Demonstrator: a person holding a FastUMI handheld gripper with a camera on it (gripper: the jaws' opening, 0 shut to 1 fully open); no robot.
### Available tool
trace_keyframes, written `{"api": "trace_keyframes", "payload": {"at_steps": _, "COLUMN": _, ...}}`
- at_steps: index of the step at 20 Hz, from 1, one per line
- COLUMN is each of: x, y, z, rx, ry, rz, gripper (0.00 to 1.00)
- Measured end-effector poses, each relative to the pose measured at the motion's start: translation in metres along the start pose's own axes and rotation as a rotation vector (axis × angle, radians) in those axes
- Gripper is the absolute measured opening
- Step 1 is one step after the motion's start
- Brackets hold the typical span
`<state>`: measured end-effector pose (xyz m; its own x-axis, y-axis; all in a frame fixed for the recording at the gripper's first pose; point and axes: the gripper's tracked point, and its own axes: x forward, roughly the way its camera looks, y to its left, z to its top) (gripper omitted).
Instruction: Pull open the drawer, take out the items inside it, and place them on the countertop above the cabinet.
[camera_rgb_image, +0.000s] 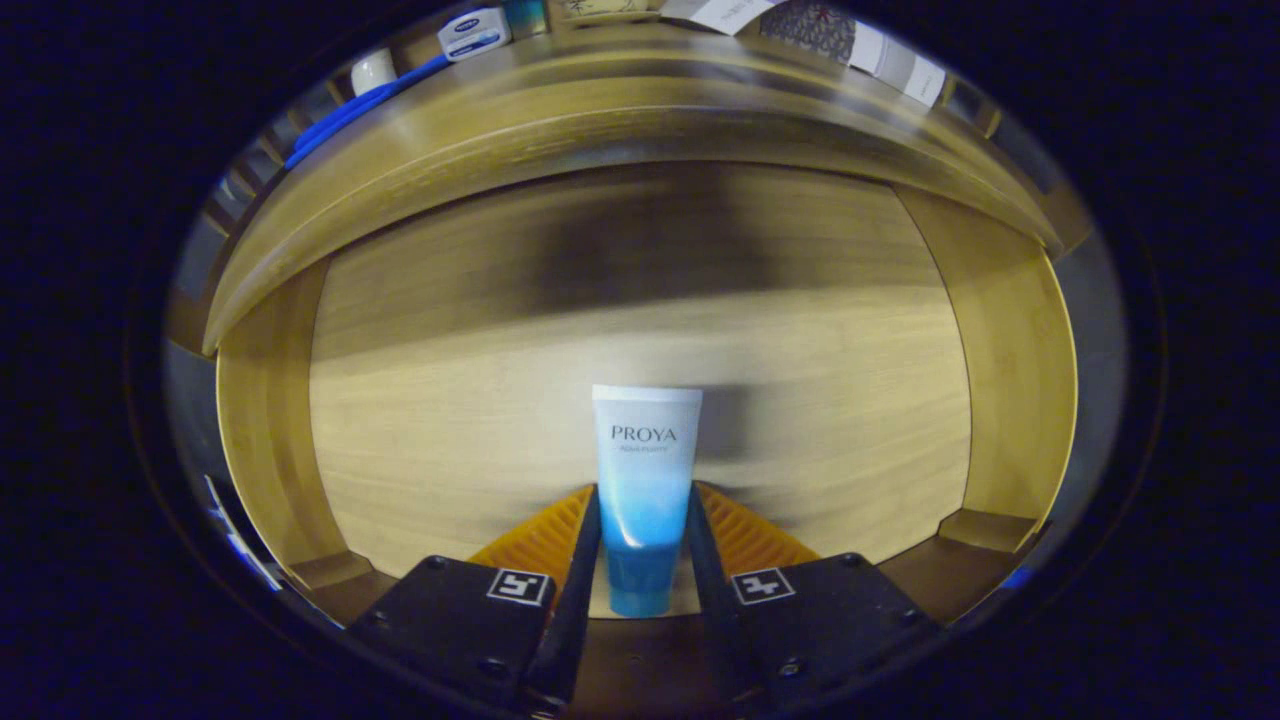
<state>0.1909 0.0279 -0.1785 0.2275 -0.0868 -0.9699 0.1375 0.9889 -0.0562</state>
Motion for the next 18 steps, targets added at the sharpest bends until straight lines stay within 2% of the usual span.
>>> {"api": "trace_keyframes", "payload": {"at_steps": 1, "x": -0.001, "y": -0.001, "z": 0.001, "rx": 0.002, "ry": -0.006, "rz": -0.005, "gripper": 0.52}}
{"api": "trace_keyframes", "payload": {"at_steps": 3, "x": -0.008, "y": 0.0, "z": 0.001, "rx": -0.005, "ry": -0.021, "rz": -0.001, "gripper": 0.48}}
{"api": "trace_keyframes", "payload": {"at_steps": 18, "x": -0.112, "y": 0.008, "z": 0.013, "rx": -0.053, "ry": -0.169, "rz": 0.038, "gripper": 0.48}}
